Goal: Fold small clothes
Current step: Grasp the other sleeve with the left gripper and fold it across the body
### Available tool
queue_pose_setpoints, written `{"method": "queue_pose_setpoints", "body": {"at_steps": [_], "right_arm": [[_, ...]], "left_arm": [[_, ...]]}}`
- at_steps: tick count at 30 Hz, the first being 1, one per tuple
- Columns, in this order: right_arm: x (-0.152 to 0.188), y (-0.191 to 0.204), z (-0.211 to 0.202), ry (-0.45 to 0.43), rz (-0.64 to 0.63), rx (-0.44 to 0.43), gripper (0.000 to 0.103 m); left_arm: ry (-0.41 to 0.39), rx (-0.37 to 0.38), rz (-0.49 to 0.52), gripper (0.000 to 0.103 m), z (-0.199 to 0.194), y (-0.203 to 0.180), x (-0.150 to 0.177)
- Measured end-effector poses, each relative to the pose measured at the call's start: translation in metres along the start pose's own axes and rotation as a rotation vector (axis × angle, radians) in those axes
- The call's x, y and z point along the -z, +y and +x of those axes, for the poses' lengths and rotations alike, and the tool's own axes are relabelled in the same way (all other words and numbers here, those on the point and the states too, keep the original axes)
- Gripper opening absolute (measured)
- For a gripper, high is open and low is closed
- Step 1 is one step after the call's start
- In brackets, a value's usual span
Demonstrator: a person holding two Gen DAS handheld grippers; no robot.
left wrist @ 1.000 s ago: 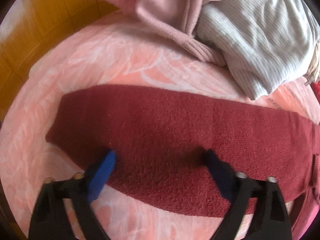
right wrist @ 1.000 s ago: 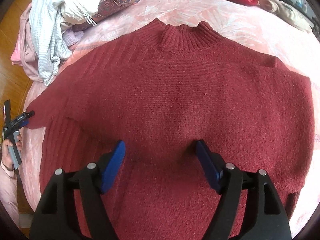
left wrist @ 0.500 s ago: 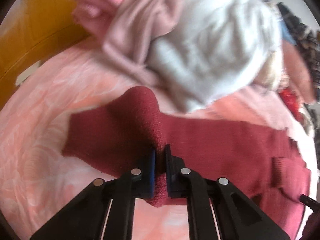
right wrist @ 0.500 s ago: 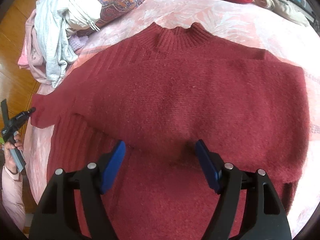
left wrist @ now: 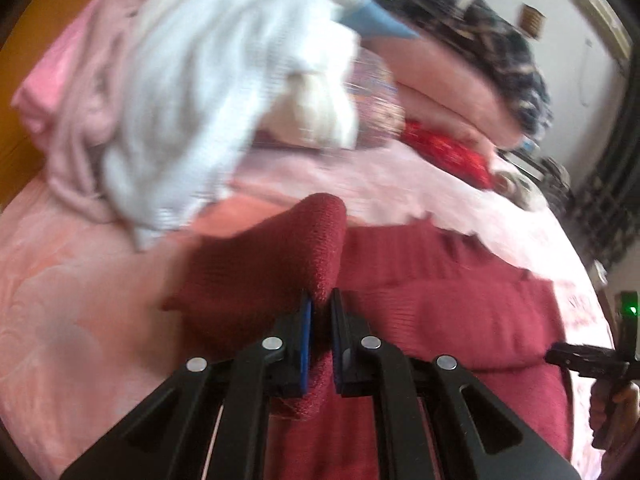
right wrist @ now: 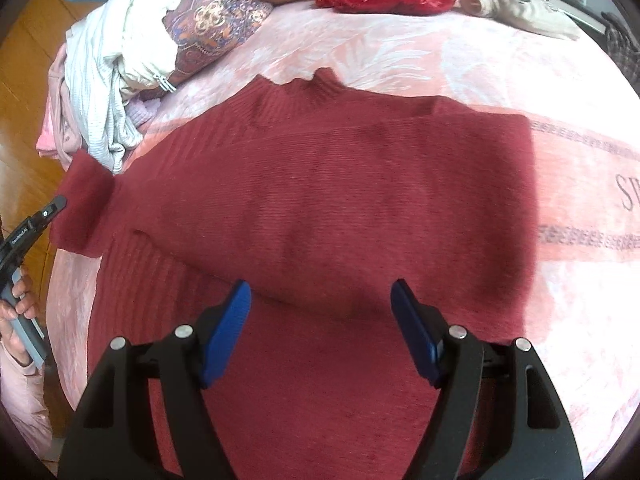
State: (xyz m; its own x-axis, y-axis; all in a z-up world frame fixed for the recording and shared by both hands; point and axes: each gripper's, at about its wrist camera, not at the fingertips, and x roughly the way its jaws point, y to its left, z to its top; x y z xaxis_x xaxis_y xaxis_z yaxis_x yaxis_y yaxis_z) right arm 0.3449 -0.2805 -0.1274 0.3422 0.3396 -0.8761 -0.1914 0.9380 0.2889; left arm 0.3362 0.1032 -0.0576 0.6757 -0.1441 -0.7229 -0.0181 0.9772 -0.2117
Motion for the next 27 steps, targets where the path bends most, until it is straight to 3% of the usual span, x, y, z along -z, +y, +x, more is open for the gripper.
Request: {"method": "queue_pose_setpoints", "body": {"at_steps": [7,11,16,18,19,21,25,27], "right_arm": [[0.009,-0.024,-0.010,-0.011,0.015,-0.007,0.072],[0.016,-0.036,-0.008,-0.003,0.026,-0.018,0.072],[0.017,-0.039,0.000,0.014,0.026,-0.018,0.072],[0.016,-0.040,0.003,0.024,0.033,-0.012,0.072],[0.015,-0.040,0.003,0.025,0.040,-0.010,0.072],[0.011,-0.036,0.002,0.026,0.041,-0.006,0.073],[0.002,-0.015,-0.002,0.031,0.028,-0.024,0.073],[-0.003,-0.001,0.000,0.050,0.032,-0.040,0.073]], "left_arm": [[0.049,0.079,0.077,0.008,0.032,-0.084,0.013],[0.081,0.064,0.118,0.008,0.057,-0.117,0.026],[0.175,0.030,0.148,0.014,0.093,-0.128,0.044],[0.200,0.048,0.155,0.029,0.099,-0.125,0.051],[0.196,0.055,0.166,0.031,0.098,-0.125,0.052],[0.205,0.078,0.170,0.056,0.087,-0.121,0.050],[0.175,0.075,0.159,0.067,0.049,-0.097,0.037],[0.170,-0.045,0.180,0.068,0.036,-0.077,0.029]]}}
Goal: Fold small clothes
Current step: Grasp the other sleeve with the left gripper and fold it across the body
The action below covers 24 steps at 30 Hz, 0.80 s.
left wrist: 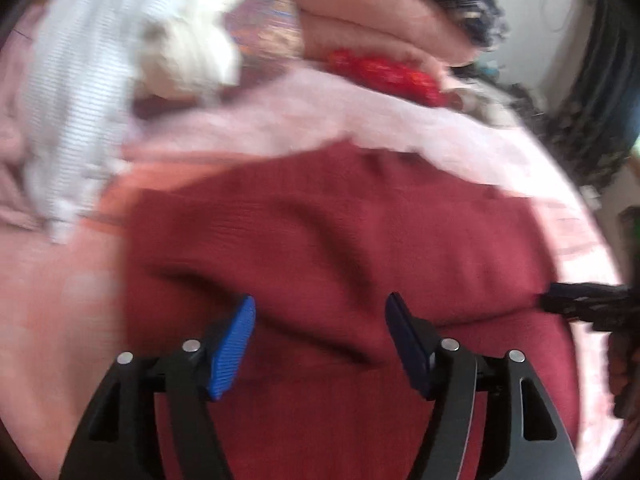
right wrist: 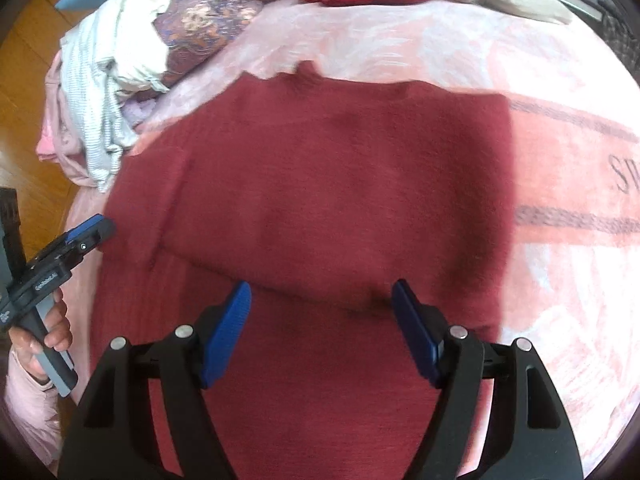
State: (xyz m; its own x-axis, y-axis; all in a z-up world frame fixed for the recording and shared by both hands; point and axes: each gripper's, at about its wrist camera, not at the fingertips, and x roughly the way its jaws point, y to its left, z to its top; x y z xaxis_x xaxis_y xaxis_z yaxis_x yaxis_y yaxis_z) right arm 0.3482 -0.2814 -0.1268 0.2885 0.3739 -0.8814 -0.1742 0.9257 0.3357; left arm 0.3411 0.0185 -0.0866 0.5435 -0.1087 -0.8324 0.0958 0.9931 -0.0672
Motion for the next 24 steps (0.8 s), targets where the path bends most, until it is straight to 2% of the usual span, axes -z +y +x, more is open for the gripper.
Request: {"method": "queue_pose_setpoints", "body": {"at_steps": [1,2,5,9,13,18,24], "right_arm": [[-0.003,0.011,0.004,0.017,-0.003,-0.007,0.073],[-0.005,0.024,0.009,0.036,-0.013,-0.010,0.072],[-0.011,0.062,0.025,0.090,-0.058,0.002,0.069],[-0.025,0.114,0.041,0.111,-0.109,-0.011,0.068],[-0.048,0.163,0.055,0.115,-0.166,-0.008,0.068],[-0.080,0.232,0.092,0.157,-0.230,-0.017,0.067],[-0.090,0.263,0.136,0.198,-0.244,0.022,0.067]], "left_arm": [[0.015,-0.066,-0.007,0.068,-0.001,0.012,-0.001],[0.024,-0.101,-0.031,0.067,-0.002,0.031,-0.002],[0.081,-0.139,-0.091,0.064,0.003,0.071,-0.002],[0.118,-0.141,-0.102,0.064,0.008,0.095,0.006],[0.119,-0.137,-0.122,0.065,0.006,0.116,0.007],[0.125,-0.142,-0.149,0.066,0.012,0.139,0.007],[0.165,-0.152,-0.164,0.066,0.031,0.150,0.014]]}}
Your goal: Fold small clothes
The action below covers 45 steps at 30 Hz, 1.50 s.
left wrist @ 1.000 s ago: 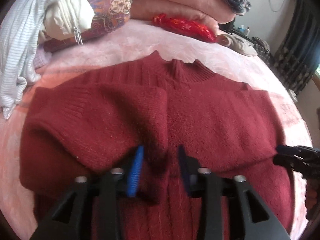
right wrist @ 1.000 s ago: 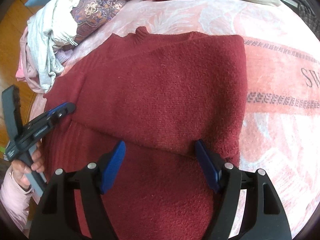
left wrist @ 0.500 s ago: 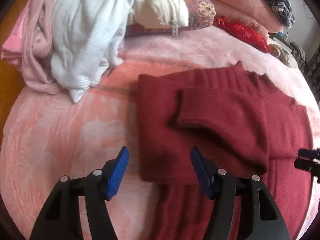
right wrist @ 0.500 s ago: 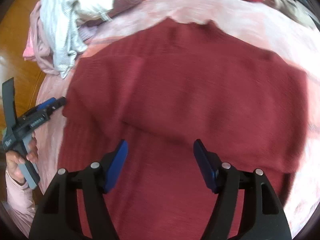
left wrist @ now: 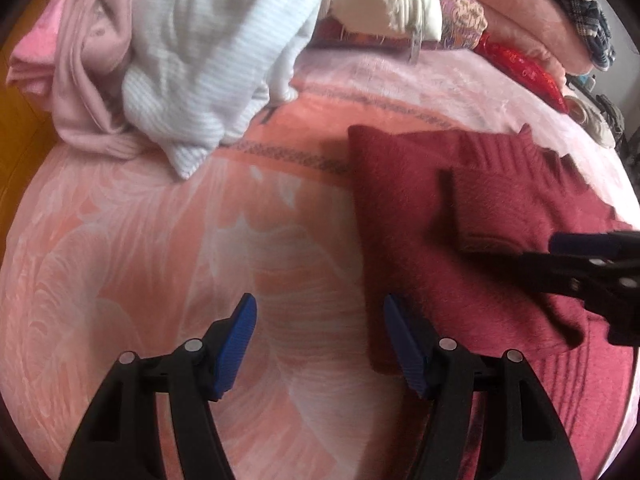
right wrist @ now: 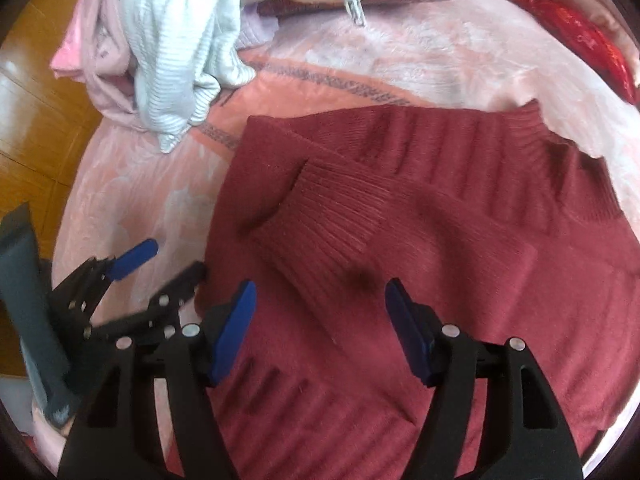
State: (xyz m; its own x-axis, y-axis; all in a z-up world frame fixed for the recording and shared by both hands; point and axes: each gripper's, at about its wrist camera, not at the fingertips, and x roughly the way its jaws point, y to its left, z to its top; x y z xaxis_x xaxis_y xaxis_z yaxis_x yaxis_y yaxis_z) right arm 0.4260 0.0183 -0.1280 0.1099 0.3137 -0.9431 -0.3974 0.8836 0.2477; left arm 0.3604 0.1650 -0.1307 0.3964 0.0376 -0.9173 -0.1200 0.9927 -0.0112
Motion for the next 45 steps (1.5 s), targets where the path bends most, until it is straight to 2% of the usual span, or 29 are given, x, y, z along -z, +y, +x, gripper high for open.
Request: {"method": "queue_pose_setpoints", "body": {"at_steps": [1,2,3,4,6,8,12,16,18,19,20,21,22,23,26,27,31,35,37,40,41,43,45], "right_arm": [[0.000,-0.001,0.005,0.009,0.000,0.004,0.067],[-0.001,-0.003,0.011,0.013,0.001,0.021,0.062],[0.000,-0.005,0.013,0.011,-0.002,0.042,0.046],[0.000,-0.009,0.014,0.004,-0.005,0.059,0.038],[0.001,-0.023,0.008,-0.015,0.031,0.027,0.006],[0.005,-0.041,-0.004,-0.039,0.088,-0.046,0.006],[0.022,-0.072,-0.040,-0.111,0.133,-0.085,0.006],[0.056,-0.119,-0.074,-0.167,0.227,-0.074,0.006],[0.083,-0.151,-0.084,-0.176,0.303,-0.053,0.008],[0.099,-0.172,-0.087,-0.175,0.347,-0.037,0.012],[0.110,-0.185,-0.088,-0.174,0.366,-0.008,0.021],[0.121,-0.197,-0.089,-0.174,0.380,0.019,0.037],[0.131,-0.212,-0.091,-0.180,0.400,0.042,0.044],[0.142,-0.228,-0.093,-0.193,0.432,0.040,0.048],[0.162,-0.268,-0.095,-0.225,0.539,-0.059,0.051],[0.164,-0.274,-0.094,-0.227,0.552,-0.085,0.057],[0.159,-0.277,-0.085,-0.233,0.530,-0.178,0.058],[0.145,-0.264,-0.078,-0.211,0.461,-0.120,0.058],[0.136,-0.254,-0.076,-0.208,0.424,-0.084,0.053],[0.127,-0.245,-0.075,-0.198,0.358,-0.094,0.023],[0.126,-0.243,-0.073,-0.190,0.348,-0.100,0.007],[0.124,-0.239,-0.079,-0.208,0.332,-0.083,0.006],[0.124,-0.237,-0.098,-0.269,0.298,-0.094,0.006]], "left_arm": [[0.002,-0.002,-0.003,0.066,0.002,0.001,0.000],[0.005,-0.004,-0.013,0.066,0.004,0.003,0.001],[0.008,-0.003,-0.017,0.066,0.005,0.004,0.001],[0.009,0.000,-0.019,0.066,0.006,0.005,0.001],[0.003,-0.006,-0.015,0.066,0.006,0.003,0.001],[-0.006,-0.011,-0.011,0.066,0.005,0.000,0.000],[-0.031,-0.003,-0.025,0.066,0.000,-0.005,-0.001],[-0.072,0.002,-0.040,0.066,-0.007,-0.012,-0.004],[-0.076,0.011,-0.038,0.066,-0.007,-0.017,-0.005],[-0.076,0.014,-0.034,0.066,-0.006,-0.019,-0.005],[-0.079,0.017,-0.029,0.066,-0.006,-0.023,-0.005],[-0.082,0.016,-0.022,0.066,-0.005,-0.026,-0.005],[-0.083,0.011,-0.015,0.066,-0.004,-0.029,-0.005],[-0.088,0.003,-0.008,0.066,-0.003,-0.034,-0.005],[-0.100,-0.004,0.004,0.067,-0.002,-0.040,-0.005],[-0.104,-0.007,0.004,0.067,-0.002,-0.041,-0.005],[-0.120,-0.014,-0.002,0.067,-0.005,-0.046,-0.006],[-0.135,-0.013,-0.002,0.069,-0.009,-0.050,-0.006],[-0.135,-0.013,0.000,0.070,-0.009,-0.052,-0.006],[-0.125,-0.014,0.006,0.070,-0.007,-0.055,-0.005],[-0.122,-0.014,0.006,0.071,-0.006,-0.056,-0.005],[-0.119,-0.009,0.008,0.071,-0.005,-0.058,-0.005],[-0.123,-0.012,0.008,0.071,-0.005,-0.059,-0.005]]}}
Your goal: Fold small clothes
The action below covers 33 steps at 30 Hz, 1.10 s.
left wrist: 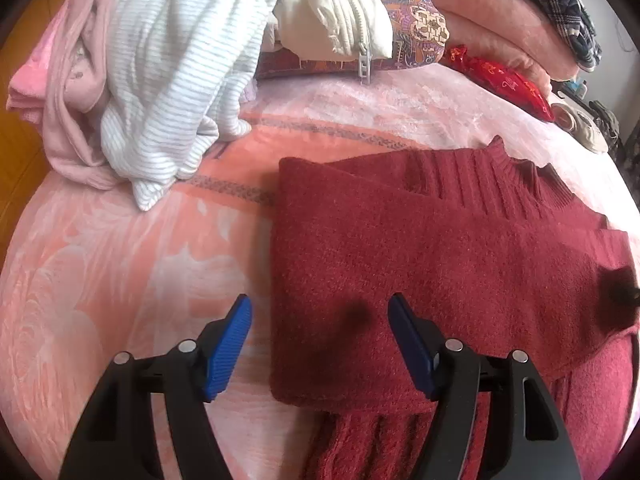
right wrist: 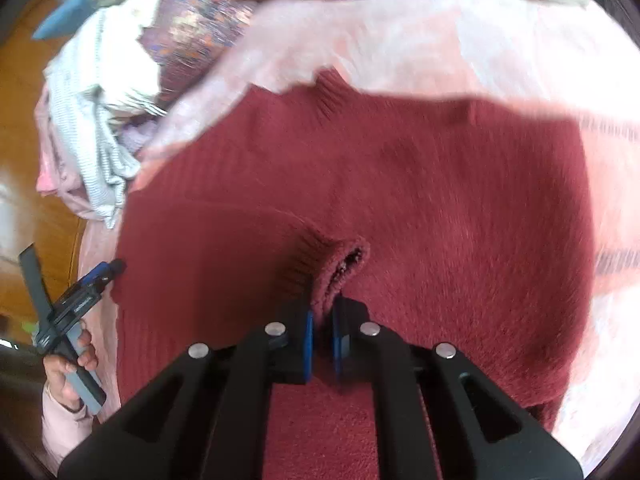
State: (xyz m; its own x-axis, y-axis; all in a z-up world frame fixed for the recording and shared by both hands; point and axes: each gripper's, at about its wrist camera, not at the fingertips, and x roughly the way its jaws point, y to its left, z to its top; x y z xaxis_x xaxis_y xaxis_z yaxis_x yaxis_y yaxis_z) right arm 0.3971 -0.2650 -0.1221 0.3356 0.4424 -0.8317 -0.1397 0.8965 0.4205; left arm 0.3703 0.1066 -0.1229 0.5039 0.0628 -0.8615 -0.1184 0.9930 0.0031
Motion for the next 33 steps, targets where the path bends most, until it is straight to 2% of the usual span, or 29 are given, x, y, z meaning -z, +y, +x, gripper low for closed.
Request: {"method": "queue_pose_setpoints", "body": {"at_steps": [3,6,9,15,21,23,25,27,30,32,33], "right_arm": [[-0.011,-0.008,-0.035,-0.094,0.017,-0.043,0.005],[-0.016,-0.029,-0.065,-0.191,0.046,-0.007,0.005],[-0.009,-0.065,-0.063,-0.165,0.119,0.039,0.006],[0.010,-0.103,-0.015,-0.057,0.192,0.075,0.006],[0.006,-0.096,-0.031,-0.117,0.146,0.062,0.006],[0.004,-0.100,-0.024,-0.083,0.148,0.123,0.006],[0.008,-0.103,-0.011,-0.052,0.168,0.138,0.007],[0.011,-0.102,-0.013,-0.077,0.160,0.143,0.008],[0.016,-0.098,-0.030,-0.081,0.161,0.147,0.018],[0.025,-0.083,-0.048,-0.107,0.105,0.172,0.019],[0.029,-0.075,-0.055,-0.105,0.082,0.144,0.020]], "left_arm": [[-0.010,0.001,-0.011,0.072,-0.002,-0.002,-0.001],[-0.026,-0.003,-0.007,0.073,-0.004,-0.007,-0.002],[-0.029,-0.006,0.013,0.076,-0.002,-0.016,-0.001],[0.002,-0.031,0.055,0.076,0.013,-0.033,0.001],[0.032,0.005,0.038,0.077,0.027,-0.033,-0.004],[0.049,0.034,0.020,0.071,0.031,-0.032,-0.005],[0.063,0.022,0.014,0.072,0.037,-0.031,-0.005],[0.050,0.001,0.030,0.074,0.036,-0.034,-0.003],[0.032,-0.013,0.062,0.073,0.023,-0.034,-0.003],[-0.006,-0.025,0.075,0.071,0.005,-0.034,-0.002],[-0.030,-0.018,0.078,0.071,-0.005,-0.035,-0.001]]}}
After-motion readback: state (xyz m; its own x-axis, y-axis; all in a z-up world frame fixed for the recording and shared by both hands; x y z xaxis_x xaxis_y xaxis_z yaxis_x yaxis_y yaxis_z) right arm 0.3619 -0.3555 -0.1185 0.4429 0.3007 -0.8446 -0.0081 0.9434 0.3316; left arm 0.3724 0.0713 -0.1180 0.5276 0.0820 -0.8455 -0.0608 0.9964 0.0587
